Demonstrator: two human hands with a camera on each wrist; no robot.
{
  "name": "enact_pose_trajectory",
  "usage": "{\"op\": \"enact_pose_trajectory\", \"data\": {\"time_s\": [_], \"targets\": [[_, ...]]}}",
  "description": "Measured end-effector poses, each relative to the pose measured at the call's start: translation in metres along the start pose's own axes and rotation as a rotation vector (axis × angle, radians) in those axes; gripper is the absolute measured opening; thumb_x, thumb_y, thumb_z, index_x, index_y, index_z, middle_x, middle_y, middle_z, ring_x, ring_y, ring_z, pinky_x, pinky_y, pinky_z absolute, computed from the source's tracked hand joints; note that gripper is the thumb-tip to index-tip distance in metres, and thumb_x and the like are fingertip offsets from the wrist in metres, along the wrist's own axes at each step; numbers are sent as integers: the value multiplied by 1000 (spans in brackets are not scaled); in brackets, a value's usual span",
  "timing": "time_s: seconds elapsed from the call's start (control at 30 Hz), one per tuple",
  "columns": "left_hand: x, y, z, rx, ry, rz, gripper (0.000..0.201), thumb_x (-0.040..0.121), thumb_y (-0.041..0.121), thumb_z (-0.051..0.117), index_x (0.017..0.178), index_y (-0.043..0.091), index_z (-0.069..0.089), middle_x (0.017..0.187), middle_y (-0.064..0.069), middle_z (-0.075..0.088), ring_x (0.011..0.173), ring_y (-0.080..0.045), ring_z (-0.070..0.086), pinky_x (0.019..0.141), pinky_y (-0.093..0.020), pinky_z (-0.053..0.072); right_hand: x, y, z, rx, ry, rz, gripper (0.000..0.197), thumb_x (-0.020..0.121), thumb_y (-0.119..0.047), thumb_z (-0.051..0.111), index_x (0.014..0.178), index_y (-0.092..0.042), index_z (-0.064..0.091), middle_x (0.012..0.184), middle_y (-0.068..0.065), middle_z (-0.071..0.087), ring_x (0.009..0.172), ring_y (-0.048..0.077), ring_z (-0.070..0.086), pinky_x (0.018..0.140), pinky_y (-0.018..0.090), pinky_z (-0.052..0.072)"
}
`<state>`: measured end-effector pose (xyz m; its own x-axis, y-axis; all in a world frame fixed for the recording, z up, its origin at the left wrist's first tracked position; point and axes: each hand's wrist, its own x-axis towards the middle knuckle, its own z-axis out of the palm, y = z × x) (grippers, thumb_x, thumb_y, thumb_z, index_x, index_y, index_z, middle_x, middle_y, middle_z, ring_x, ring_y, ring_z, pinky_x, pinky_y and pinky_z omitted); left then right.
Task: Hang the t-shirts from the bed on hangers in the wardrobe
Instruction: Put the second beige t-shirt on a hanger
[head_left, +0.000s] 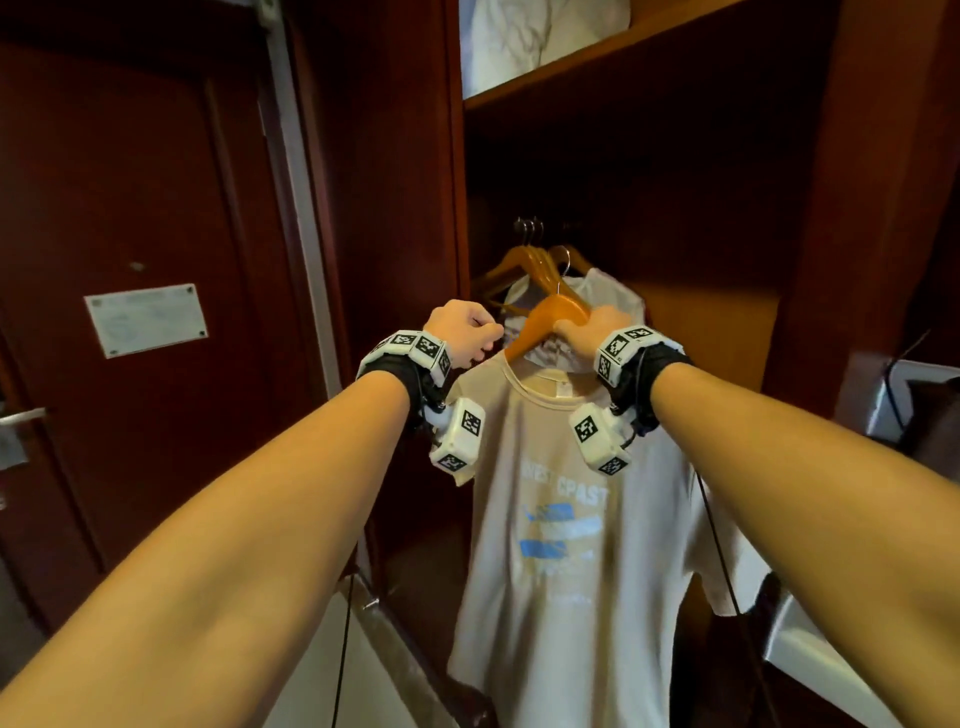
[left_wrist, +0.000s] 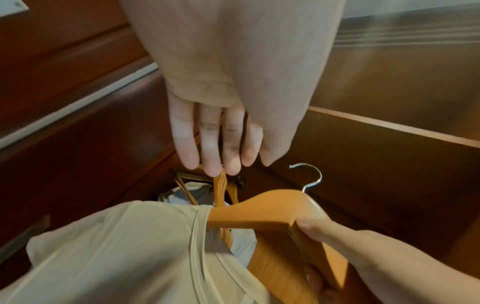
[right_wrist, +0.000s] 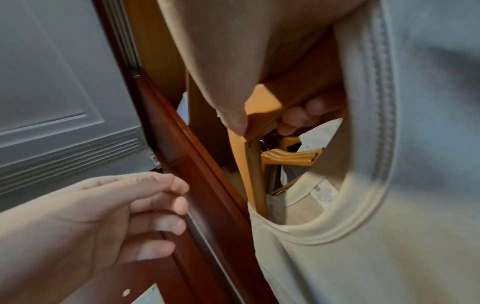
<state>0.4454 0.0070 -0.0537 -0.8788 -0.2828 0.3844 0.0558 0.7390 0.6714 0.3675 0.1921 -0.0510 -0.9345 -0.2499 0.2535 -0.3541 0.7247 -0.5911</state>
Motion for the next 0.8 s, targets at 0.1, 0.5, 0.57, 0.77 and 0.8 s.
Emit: {"op": "enact_pose_trajectory", "data": {"time_s": [0.1, 0.5, 0.57, 0.77, 0.8], "targets": [[52, -8, 13, -13, -22, 39, 13, 90, 23, 61, 79, 20, 68, 77, -4, 73, 69, -16, 69, 58, -28, 59, 35, 10, 0, 24, 42, 100, 34, 88, -42, 53, 68, -14, 51, 63, 7, 56, 54, 23, 50, 58, 33, 43], [246, -42, 97, 20, -114, 290, 21, 85, 31, 58, 81, 16, 71, 78, -5, 72, 77, -25, 68, 72, -40, 58, 155, 68, 11, -151, 213, 446, 49, 77, -54, 55, 92, -8, 65, 87, 12, 72, 75, 33, 69, 71, 40, 57], [274, -43, 113, 86, -160, 368, 21, 88, 34, 56, 88, 21, 71, 84, -5, 71, 79, -25, 65, 66, -38, 53, 170, 78, 11, -149, 240, 494, 48, 76, -59, 57, 88, -13, 66, 85, 10, 72, 75, 31, 69, 72, 40, 57], [336, -34, 161, 276, -292, 504, 35, 99, 40, 46, 116, 17, 65, 116, -7, 64, 107, -28, 59, 91, -39, 49, 201, 101, 7, -171, 323, 548, 53, 79, -67, 59, 83, -14, 62, 93, 9, 68, 83, 30, 67, 79, 41, 56], [344, -33, 170, 322, -311, 512, 37, 99, 41, 43, 117, 16, 64, 119, -9, 64, 109, -30, 58, 94, -41, 48, 205, 105, 6, -177, 322, 552, 56, 79, -69, 58, 84, -14, 62, 93, 9, 68, 83, 30, 67, 79, 42, 56]]}}
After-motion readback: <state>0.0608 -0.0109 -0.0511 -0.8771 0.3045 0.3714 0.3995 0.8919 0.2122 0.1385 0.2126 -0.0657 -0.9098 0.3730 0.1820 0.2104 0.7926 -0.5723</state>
